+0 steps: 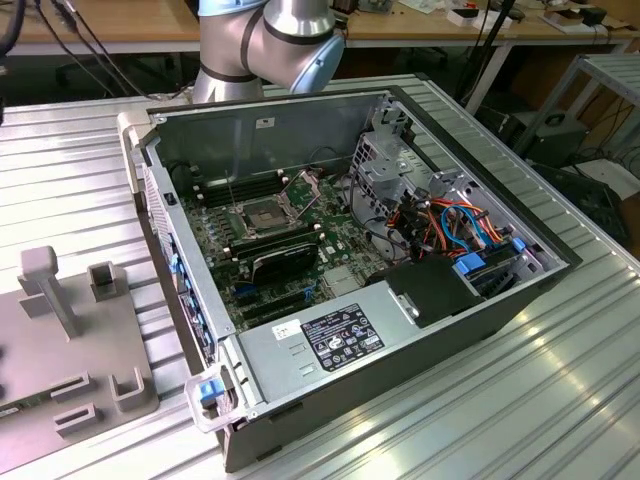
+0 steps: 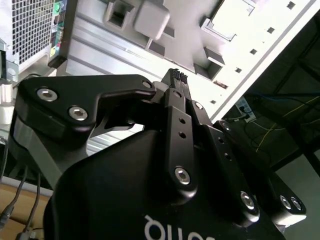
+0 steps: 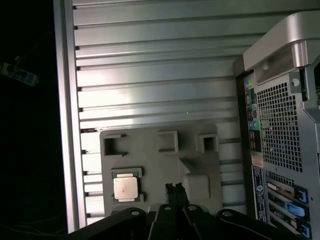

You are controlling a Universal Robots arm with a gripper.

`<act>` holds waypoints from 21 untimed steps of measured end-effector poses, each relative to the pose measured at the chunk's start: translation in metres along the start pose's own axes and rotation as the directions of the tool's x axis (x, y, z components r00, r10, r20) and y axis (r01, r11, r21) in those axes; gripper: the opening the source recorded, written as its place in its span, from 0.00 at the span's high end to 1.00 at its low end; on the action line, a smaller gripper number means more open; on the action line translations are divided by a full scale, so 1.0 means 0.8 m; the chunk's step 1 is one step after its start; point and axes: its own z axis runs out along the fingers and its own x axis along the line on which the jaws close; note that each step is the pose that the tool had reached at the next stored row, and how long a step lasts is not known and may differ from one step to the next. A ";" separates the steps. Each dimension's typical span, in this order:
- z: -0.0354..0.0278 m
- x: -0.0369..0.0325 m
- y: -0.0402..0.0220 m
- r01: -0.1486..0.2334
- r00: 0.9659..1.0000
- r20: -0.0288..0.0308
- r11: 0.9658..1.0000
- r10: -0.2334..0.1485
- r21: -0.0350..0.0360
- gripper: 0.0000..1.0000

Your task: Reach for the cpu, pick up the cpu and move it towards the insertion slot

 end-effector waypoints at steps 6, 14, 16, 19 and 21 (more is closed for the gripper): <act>-0.0003 0.0383 -0.0085 0.000 1.000 0.000 1.000 0.000 0.000 0.89; 0.0001 0.0833 -0.0146 0.000 1.000 -0.001 1.000 0.000 0.000 0.89; 0.0005 0.0918 -0.0156 0.000 1.000 -0.003 1.000 0.000 0.000 0.89; 0.0004 0.0919 -0.0157 0.000 1.000 -0.003 1.000 0.000 0.000 0.89; 0.0005 0.0936 -0.0157 0.000 1.000 -0.003 1.000 0.000 0.000 0.89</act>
